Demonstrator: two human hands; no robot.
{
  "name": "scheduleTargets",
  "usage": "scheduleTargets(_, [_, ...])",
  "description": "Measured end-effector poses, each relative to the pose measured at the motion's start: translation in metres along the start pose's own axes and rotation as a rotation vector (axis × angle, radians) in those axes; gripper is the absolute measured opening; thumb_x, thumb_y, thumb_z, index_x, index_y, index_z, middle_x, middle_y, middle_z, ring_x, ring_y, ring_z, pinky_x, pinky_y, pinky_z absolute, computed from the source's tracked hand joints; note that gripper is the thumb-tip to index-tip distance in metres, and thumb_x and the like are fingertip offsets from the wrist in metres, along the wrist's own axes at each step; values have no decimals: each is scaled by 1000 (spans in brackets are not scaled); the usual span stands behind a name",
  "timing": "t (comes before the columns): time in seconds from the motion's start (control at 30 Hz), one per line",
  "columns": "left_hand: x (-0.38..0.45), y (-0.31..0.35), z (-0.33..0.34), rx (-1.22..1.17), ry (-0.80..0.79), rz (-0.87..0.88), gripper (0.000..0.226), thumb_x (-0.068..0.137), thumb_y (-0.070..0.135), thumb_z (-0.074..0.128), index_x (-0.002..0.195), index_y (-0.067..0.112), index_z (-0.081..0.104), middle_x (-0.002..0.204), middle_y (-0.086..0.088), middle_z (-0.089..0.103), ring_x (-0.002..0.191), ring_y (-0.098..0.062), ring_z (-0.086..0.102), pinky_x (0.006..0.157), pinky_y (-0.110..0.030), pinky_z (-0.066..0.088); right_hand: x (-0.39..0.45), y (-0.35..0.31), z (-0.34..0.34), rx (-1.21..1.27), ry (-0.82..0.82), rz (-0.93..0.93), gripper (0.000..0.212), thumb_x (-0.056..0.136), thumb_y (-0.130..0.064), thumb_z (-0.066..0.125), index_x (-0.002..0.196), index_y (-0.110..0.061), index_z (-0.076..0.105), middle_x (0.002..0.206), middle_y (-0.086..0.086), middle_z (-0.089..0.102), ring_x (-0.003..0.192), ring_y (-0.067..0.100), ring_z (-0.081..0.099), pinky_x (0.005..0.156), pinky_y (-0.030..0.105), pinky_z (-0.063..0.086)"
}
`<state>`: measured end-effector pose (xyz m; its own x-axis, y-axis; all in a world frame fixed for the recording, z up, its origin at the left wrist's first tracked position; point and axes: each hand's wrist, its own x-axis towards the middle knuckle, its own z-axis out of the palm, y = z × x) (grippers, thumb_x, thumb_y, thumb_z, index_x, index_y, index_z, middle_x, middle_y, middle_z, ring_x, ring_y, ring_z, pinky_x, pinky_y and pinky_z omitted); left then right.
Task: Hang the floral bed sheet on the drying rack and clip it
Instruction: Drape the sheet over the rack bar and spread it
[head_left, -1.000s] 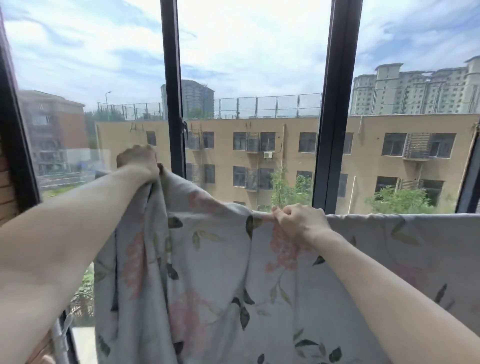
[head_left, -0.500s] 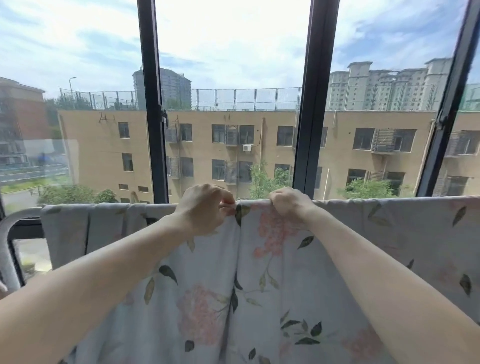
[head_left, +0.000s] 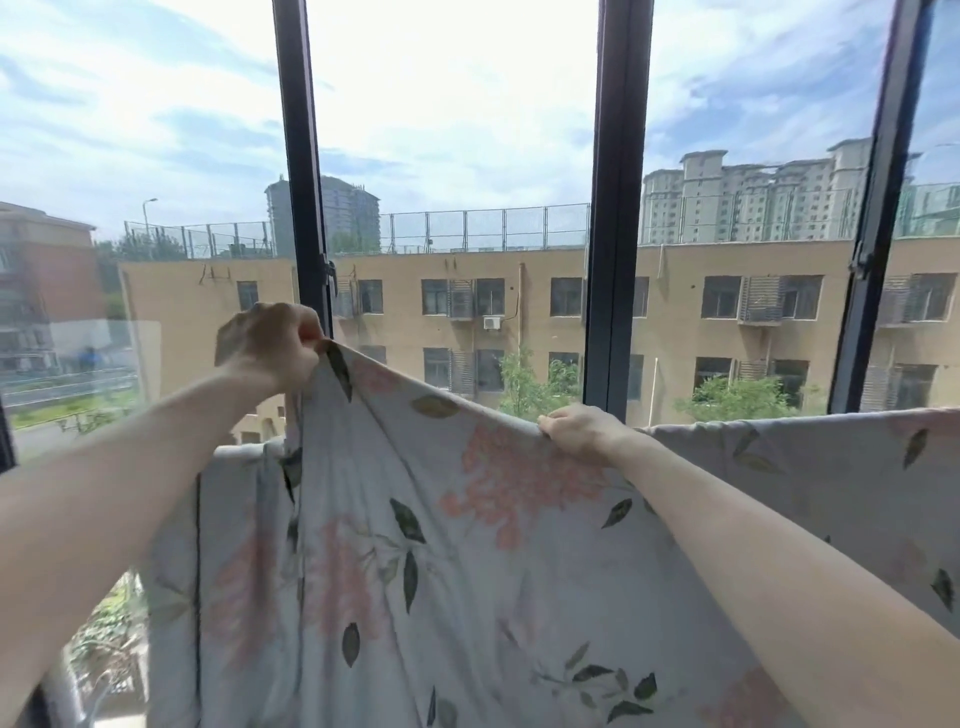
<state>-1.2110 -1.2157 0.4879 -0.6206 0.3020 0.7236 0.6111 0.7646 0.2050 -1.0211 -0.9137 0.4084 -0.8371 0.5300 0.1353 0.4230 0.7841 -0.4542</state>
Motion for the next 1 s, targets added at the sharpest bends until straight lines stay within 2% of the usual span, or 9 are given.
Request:
scheduleTargets(0.13, [-10, -26, 24, 346, -220, -170, 14, 86, 16, 62, 95, 24, 71, 92, -1, 67, 81, -25, 63, 71, -32, 49, 3, -9, 9, -46, -12, -36, 45, 105, -49, 39, 67, -30, 53, 78, -8, 55, 90, 24, 58, 82, 36, 42])
scheduleTargets(0.23, [-22, -8, 31, 317, -355, -190, 18, 81, 21, 73, 99, 21, 69, 95, 0, 68, 84, -22, 65, 75, -33, 53, 3, -12, 11, -97, -12, -41, 44, 106, -52, 37, 89, -30, 72, 92, -3, 67, 100, 25, 64, 90, 36, 47])
scheduleTargets(0.33, [-35, 45, 29, -83, -327, 118, 24, 87, 21, 67, 109, 28, 67, 105, 8, 70, 94, -16, 65, 84, -35, 57, 7, -3, 13, -100, 3, -29, 50, 105, -58, 36, 71, -32, 62, 76, -8, 59, 90, 23, 62, 90, 38, 48])
scheduleTargets(0.4, [-57, 85, 26, -247, -415, 316, 17, 95, 35, 63, 111, 38, 66, 100, 25, 64, 95, -3, 63, 80, -29, 56, 10, 2, 14, -89, 18, -34, 51, 104, -60, 37, 70, -32, 62, 72, -8, 60, 83, 21, 62, 81, 37, 47])
scheduleTargets(0.47, [-74, 106, 35, -155, -460, 458, 9, 97, 43, 63, 105, 40, 65, 93, 26, 58, 91, -2, 59, 72, -25, 50, 11, 6, 15, -74, 27, -35, 48, 102, -63, 37, 84, -34, 71, 79, -7, 68, 85, 20, 65, 76, 35, 46])
scheduleTargets(0.6, [-70, 101, 59, -29, -362, 492, 17, 95, 15, 61, 87, 30, 64, 90, 11, 63, 81, -11, 60, 69, -28, 49, 9, 6, 17, -69, 45, -45, 50, 101, -66, 37, 108, -34, 75, 85, -8, 71, 86, 17, 64, 75, 33, 46])
scheduleTargets(0.77, [-65, 87, 60, 43, -425, 446, 15, 93, 9, 52, 91, 23, 57, 92, 3, 60, 81, -19, 59, 71, -35, 52, 4, 0, 18, -81, 37, -41, 60, 101, -67, 37, 93, -23, 76, 83, -3, 69, 84, 19, 64, 76, 35, 44])
scheduleTargets(0.93, [-71, 65, 49, -16, -413, 505, 14, 98, 43, 62, 95, 30, 57, 94, 14, 61, 80, -12, 58, 65, -30, 44, 5, 1, 20, -119, 74, -31, 59, 99, -72, 34, 68, -26, 55, 71, -6, 55, 74, 20, 55, 73, 36, 41])
scheduleTargets(1.0, [-73, 62, 48, 4, -383, 533, 17, 97, 42, 67, 91, 33, 55, 93, 15, 57, 79, -13, 56, 63, -29, 38, 4, 0, 20, -108, 79, -22, 60, 97, -75, 33, 66, -27, 52, 70, -6, 54, 74, 20, 55, 71, 36, 41])
